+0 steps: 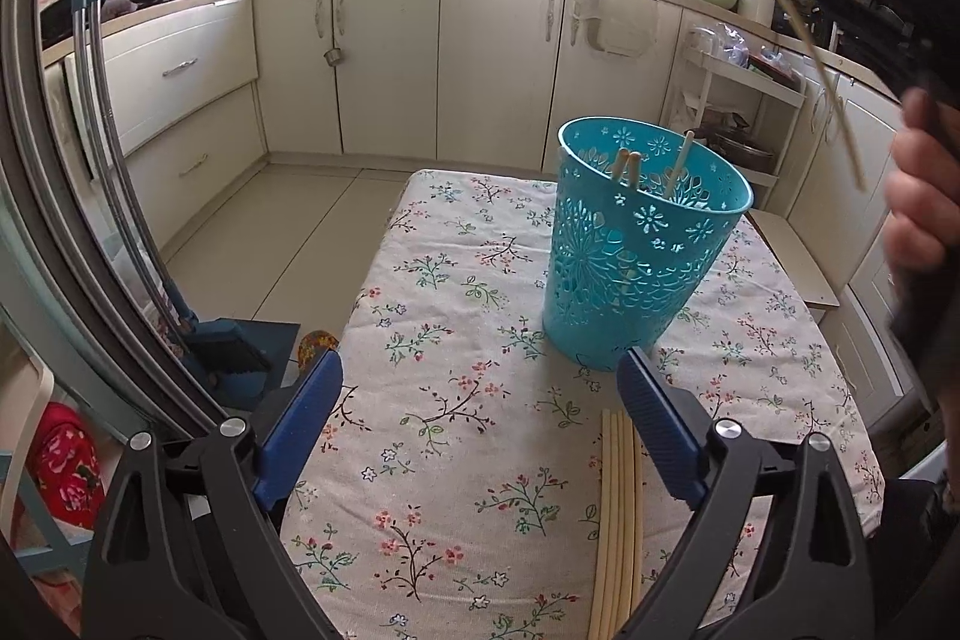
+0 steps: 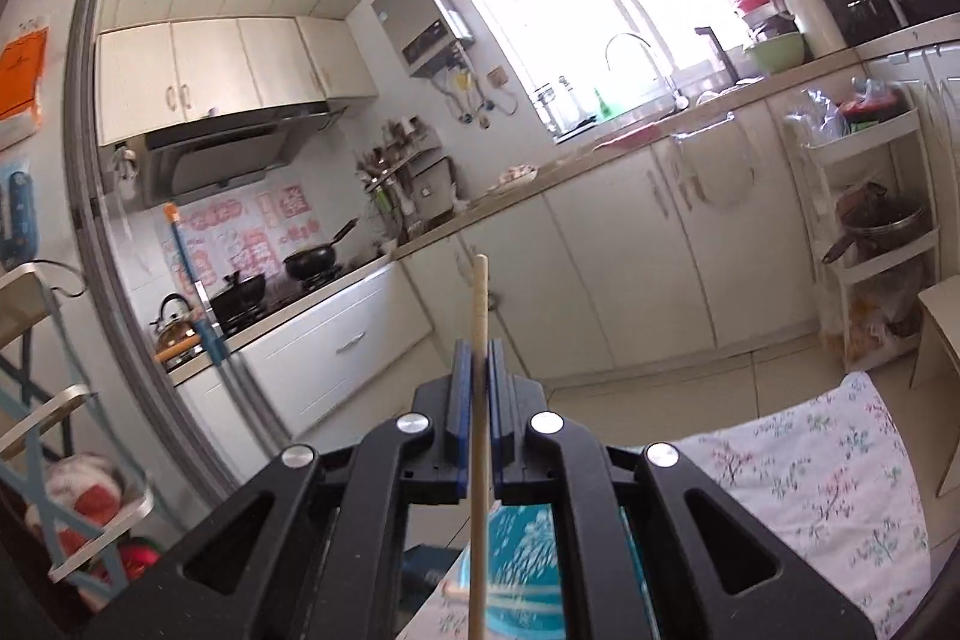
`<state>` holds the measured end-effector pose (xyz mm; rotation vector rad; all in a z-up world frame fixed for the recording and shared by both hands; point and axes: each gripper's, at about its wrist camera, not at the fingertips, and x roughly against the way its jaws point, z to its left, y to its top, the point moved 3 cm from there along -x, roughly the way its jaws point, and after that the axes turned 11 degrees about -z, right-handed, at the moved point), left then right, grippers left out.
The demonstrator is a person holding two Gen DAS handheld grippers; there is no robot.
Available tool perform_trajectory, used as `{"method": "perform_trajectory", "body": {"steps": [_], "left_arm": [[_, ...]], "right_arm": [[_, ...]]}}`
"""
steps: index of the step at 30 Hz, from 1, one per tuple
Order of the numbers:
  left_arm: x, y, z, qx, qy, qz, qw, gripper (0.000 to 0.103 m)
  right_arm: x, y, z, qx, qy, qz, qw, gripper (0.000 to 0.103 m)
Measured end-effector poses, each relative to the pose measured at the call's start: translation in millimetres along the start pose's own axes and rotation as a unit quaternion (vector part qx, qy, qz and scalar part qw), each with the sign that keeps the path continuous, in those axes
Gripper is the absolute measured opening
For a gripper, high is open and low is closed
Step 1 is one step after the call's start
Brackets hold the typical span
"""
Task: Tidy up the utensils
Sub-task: 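Carry the stick over the basket and open the right tool, then bring the right tool back to the bundle while the left tool reaches toward the sticks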
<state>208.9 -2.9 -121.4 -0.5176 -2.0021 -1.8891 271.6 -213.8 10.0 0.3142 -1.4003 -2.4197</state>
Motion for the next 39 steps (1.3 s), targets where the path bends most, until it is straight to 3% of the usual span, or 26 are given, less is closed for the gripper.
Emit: {"method": "perform_trajectory", "body": {"steps": [8,16,22,27,30,35,39], "left_arm": [[-6.7,-3.1,9.1,0.017,0.001,0.010,0.9998,0.090],[-10.1,-6.4,9.0,0.022,-0.002,0.018,0.9996,0.090],[-8.6,-5.8,8.9,0.024,-0.002,0.018,0.9995,0.090],[-6.5,-7.3,13.6,0.027,0.001,0.020,0.9994,0.091],[-6.6,-10.9,18.4,0.030,0.006,0.025,0.9992,0.091],[-8.0,-20.1,25.1,0.039,0.016,0.042,0.9982,0.091],[-4.3,-23.5,25.2,0.036,0.018,0.044,0.9982,0.091]], "right_arm": [[-36.6,-30.5,-19.0,0.035,-0.058,0.000,0.998,0.006],[-42.1,-58.6,-21.5,0.063,-0.059,0.052,0.995,0.006],[-23.3,-65.9,-16.6,0.078,-0.050,0.079,0.993,0.007],[21.0,-64.5,-16.6,0.076,-0.063,0.085,0.991,0.015],[52.6,-84.7,-19.1,0.069,-0.081,0.125,0.986,0.015],[85.5,-164.3,-32.1,0.050,-0.109,0.262,0.958,0.015],[84.7,-206.0,-40.4,0.022,-0.120,0.319,0.940,0.015]]}}
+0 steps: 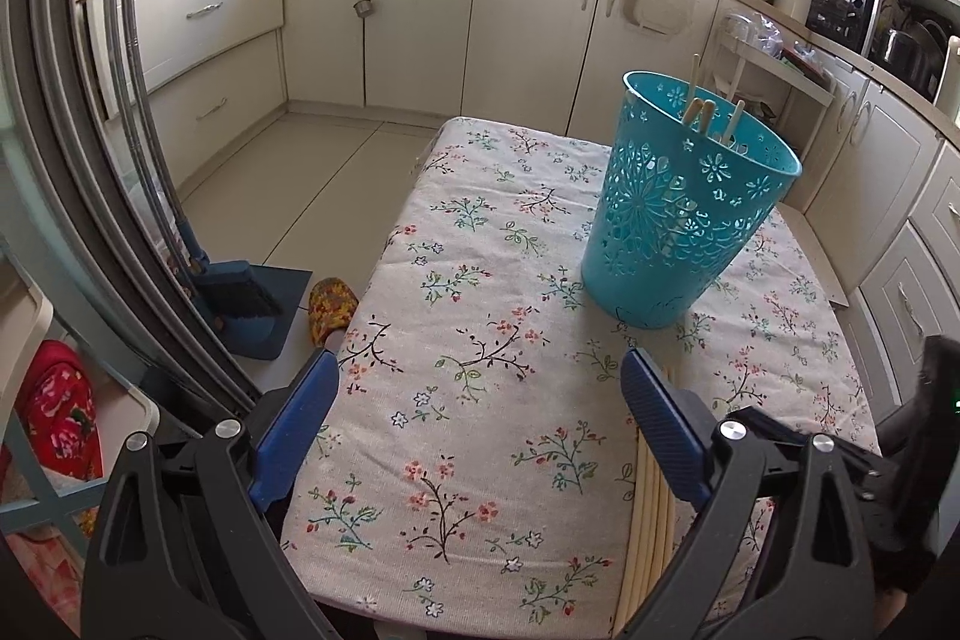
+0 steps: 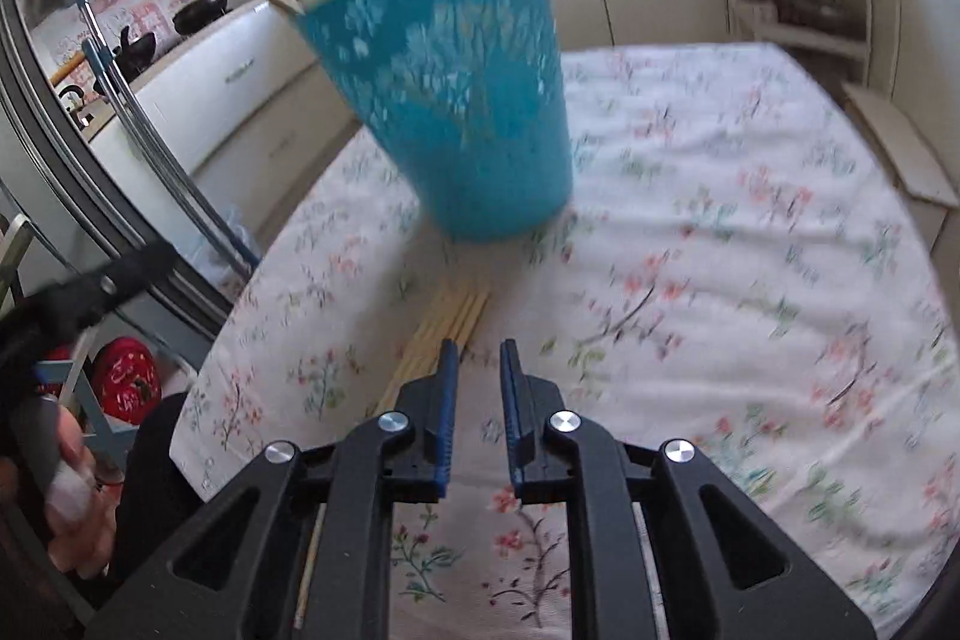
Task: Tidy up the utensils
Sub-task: 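Bring the right tool back to the bundle while the left tool reaches toward the sticks, then close the left tool on one wooden stick beside the bundle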
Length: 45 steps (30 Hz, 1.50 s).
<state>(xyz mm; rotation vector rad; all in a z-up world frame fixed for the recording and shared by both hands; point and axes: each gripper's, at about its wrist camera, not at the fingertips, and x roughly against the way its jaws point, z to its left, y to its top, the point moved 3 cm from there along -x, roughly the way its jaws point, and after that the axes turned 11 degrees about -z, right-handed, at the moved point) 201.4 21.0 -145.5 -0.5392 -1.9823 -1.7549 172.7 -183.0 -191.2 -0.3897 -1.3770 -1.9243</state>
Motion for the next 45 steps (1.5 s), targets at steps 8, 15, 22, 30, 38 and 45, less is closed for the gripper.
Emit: {"method": "perform_trajectory", "body": {"steps": [8,15,22,30,38,45], "left_arm": [[4.3,-0.4,2.9,0.002,0.003,-0.002,1.0000,0.091],[0.5,-2.7,6.9,0.006,0.004,0.004,1.0000,0.091],[-13.4,-12.9,-13.2,-0.031,-0.018,0.033,0.9988,0.091],[-58.8,-38.7,-63.8,-0.108,-0.043,0.087,0.9894,0.091],[-82.5,-54.0,-71.4,-0.132,-0.026,0.118,0.9839,0.091],[-88.5,-53.9,-72.5,-0.137,-0.023,0.120,0.9829,0.091]], "right_arm": [[-35.2,-4.8,19.6,0.024,-0.023,0.034,0.999,0.015],[-36.4,-14.5,21.1,0.054,-0.039,0.035,0.997,0.015],[-29.9,-15.1,11.4,0.113,-0.042,0.051,0.991,0.012],[-4.7,-10.5,-45.6,0.082,-0.059,0.047,0.994,0.012],[1.7,-12.1,-58.6,0.039,-0.043,0.030,0.998,0.013],[4.9,-11.2,-60.2,0.032,-0.037,0.026,0.998,0.013]]}}
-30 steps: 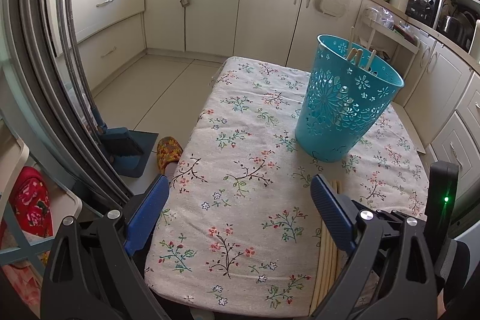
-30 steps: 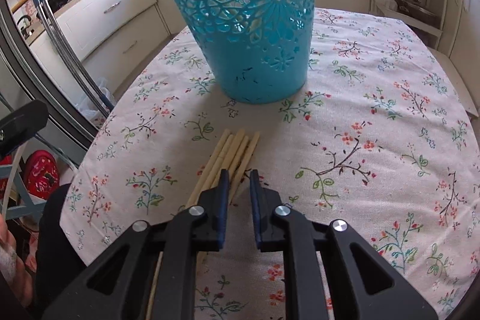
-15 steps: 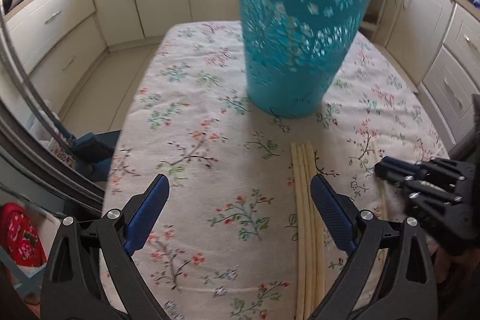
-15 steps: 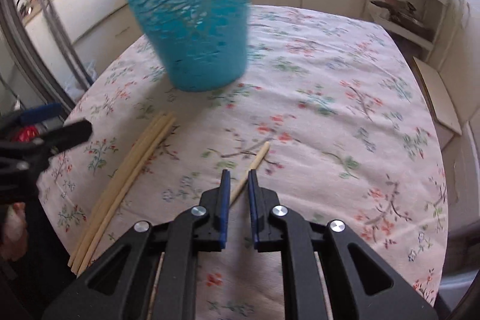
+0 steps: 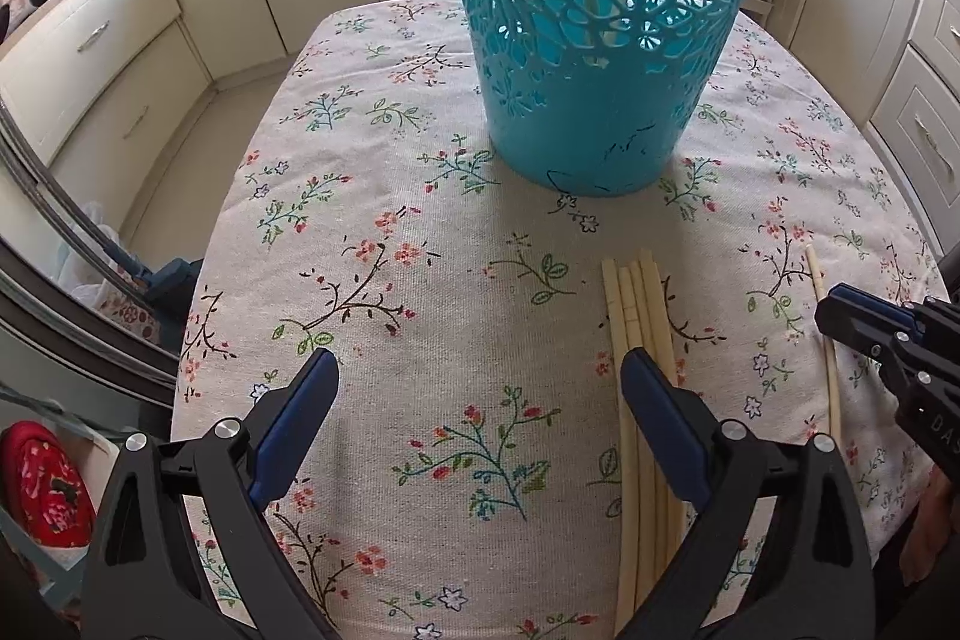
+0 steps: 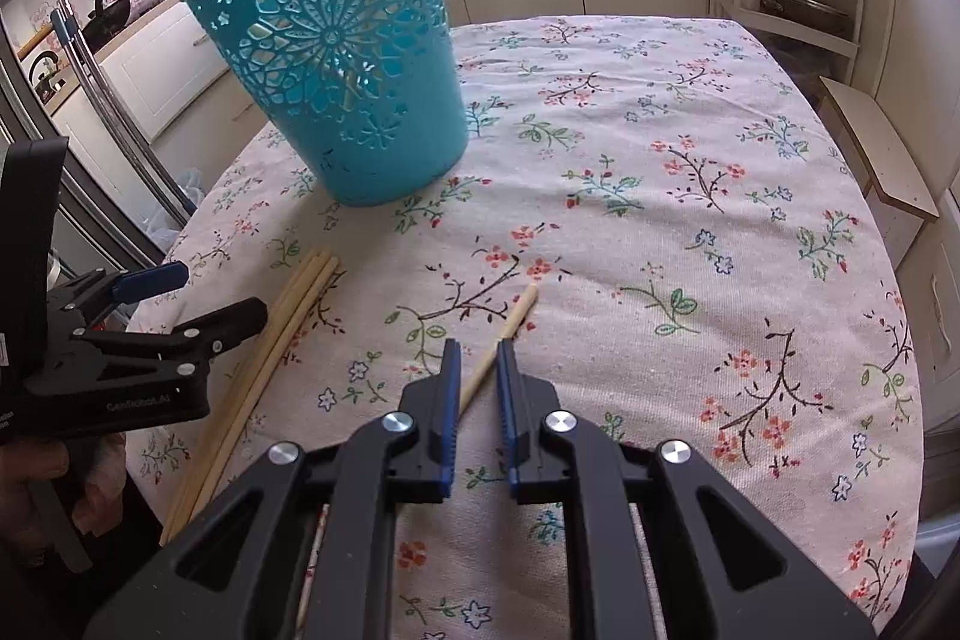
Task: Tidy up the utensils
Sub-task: 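Close the left tool on one wooden stick beside the bundle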
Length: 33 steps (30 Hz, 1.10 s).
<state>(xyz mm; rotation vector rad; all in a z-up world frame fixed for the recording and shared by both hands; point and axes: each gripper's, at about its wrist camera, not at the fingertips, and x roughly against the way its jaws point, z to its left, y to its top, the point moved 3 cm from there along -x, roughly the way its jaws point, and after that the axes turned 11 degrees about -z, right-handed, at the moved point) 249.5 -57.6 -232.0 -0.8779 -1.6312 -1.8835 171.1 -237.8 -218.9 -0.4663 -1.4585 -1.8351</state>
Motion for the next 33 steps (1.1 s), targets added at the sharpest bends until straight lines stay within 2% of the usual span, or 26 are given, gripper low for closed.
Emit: {"method": "perform_trajectory", "body": {"steps": [7,14,18,21,23,26,29,32,33], "left_arm": [[-0.6,2.3,-1.1,-0.010,0.011,-0.004,0.9999,0.091],[-1.3,0.1,-7.3,-0.026,0.003,0.003,0.9996,0.091],[-4.1,-1.1,-2.0,-0.016,0.013,0.005,0.9998,0.090],[-4.7,0.2,8.2,0.003,0.033,0.003,0.9995,0.084],[-5.8,-0.1,14.6,0.018,0.030,0.008,0.9994,0.082],[-6.2,0.4,14.0,0.012,0.022,0.009,0.9996,0.079],[-8.0,2.9,11.9,0.015,0.010,0.008,0.9998,0.070],[-7.9,5.4,3.8,0.010,-0.008,0.005,0.9999,0.056],[-8.1,5.8,1.1,0.008,-0.014,0.004,0.9999,0.047]], "right_arm": [[-3.5,2.7,-1.9,-0.005,-0.006,-0.001,1.000,0.014],[-9.7,7.3,6.7,0.006,-0.009,0.001,1.000,0.017],[-8.0,7.8,1.7,0.002,-0.016,0.002,1.000,0.016],[-12.2,10.9,4.9,0.013,-0.015,0.007,1.000,0.016],[-17.3,13.0,15.1,0.051,-0.008,0.016,0.999,0.016],[-20.0,13.7,30.0,0.100,0.007,0.030,0.995,0.015],[-18.5,15.0,24.8,0.085,0.000,0.031,0.996,0.015],[-16.4,11.2,14.5,0.055,0.003,0.027,0.998,0.015],[-15.3,10.6,12.3,0.046,0.005,0.025,0.999,0.015]]}}
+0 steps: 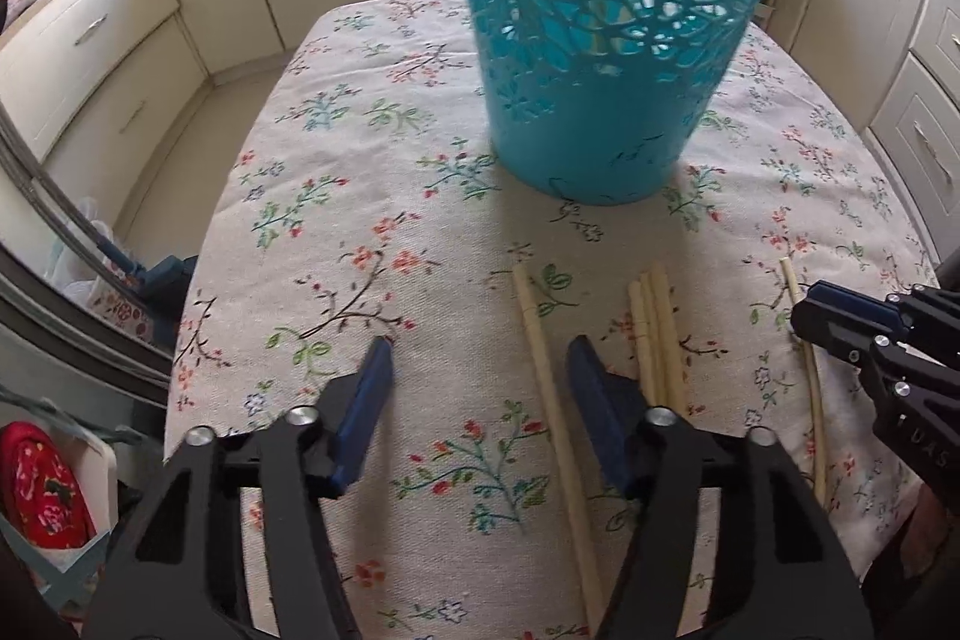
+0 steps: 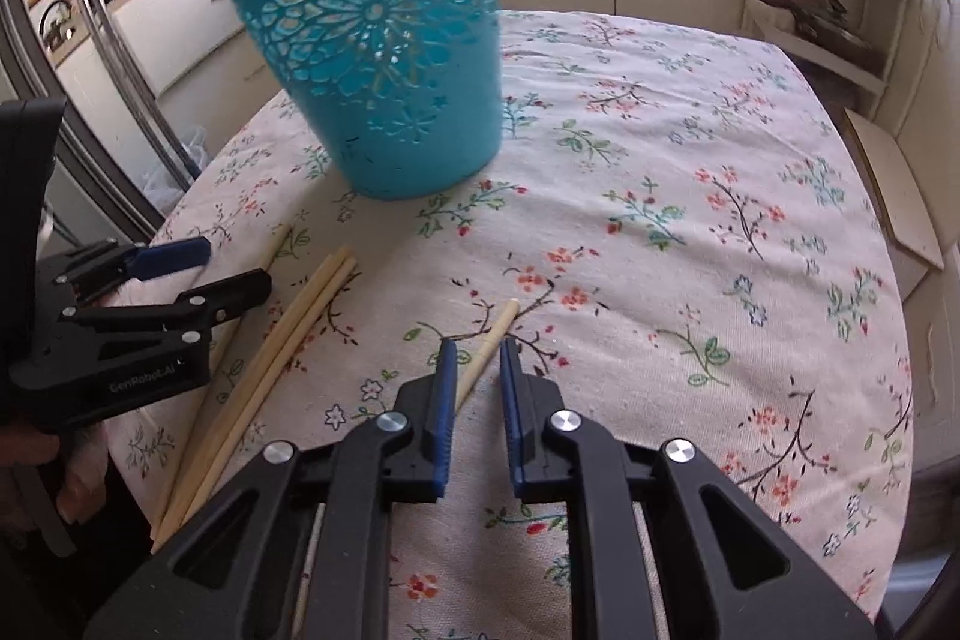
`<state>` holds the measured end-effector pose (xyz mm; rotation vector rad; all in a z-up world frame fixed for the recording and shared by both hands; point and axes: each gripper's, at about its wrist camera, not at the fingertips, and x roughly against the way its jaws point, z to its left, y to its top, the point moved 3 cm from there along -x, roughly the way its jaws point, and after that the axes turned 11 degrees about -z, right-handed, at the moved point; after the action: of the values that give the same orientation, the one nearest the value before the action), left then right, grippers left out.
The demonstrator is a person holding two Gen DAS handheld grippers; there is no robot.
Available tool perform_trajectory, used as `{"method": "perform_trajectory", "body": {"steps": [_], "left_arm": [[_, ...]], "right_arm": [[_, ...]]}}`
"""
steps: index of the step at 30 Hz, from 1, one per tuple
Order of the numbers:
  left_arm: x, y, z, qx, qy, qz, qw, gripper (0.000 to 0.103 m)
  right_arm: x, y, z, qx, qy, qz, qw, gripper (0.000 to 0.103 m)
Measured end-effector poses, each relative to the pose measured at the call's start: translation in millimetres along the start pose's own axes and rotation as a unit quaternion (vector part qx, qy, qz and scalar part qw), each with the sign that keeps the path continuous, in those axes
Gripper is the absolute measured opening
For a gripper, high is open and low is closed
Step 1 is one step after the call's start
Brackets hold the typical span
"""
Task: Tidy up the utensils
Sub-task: 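Close the left tool on one wooden stick beside the bundle, then lift the stick upright over the teal basket and open the left tool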
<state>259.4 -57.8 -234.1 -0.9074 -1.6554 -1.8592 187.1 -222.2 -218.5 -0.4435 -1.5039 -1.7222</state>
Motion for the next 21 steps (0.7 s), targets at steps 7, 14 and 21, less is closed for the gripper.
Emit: {"method": "perform_trajectory", "body": {"steps": [7,14,21], "left_arm": [[0.2,1.2,0.8,0.023,-0.037,0.007,0.9990,0.007],[17.3,8.9,12.0,0.058,-0.079,-0.007,0.9951,0.005],[79.1,46.1,31.7,0.110,-0.130,-0.092,0.9811,0.005]], "right_arm": [[4.3,-4.9,-1.5,-0.017,0.008,-0.015,1.000,0.016],[4.8,-6.2,-1.5,-0.016,0.012,-0.031,0.999,0.016],[7.5,-7.9,-4.5,-0.020,0.016,-0.034,0.999,0.016]]}}
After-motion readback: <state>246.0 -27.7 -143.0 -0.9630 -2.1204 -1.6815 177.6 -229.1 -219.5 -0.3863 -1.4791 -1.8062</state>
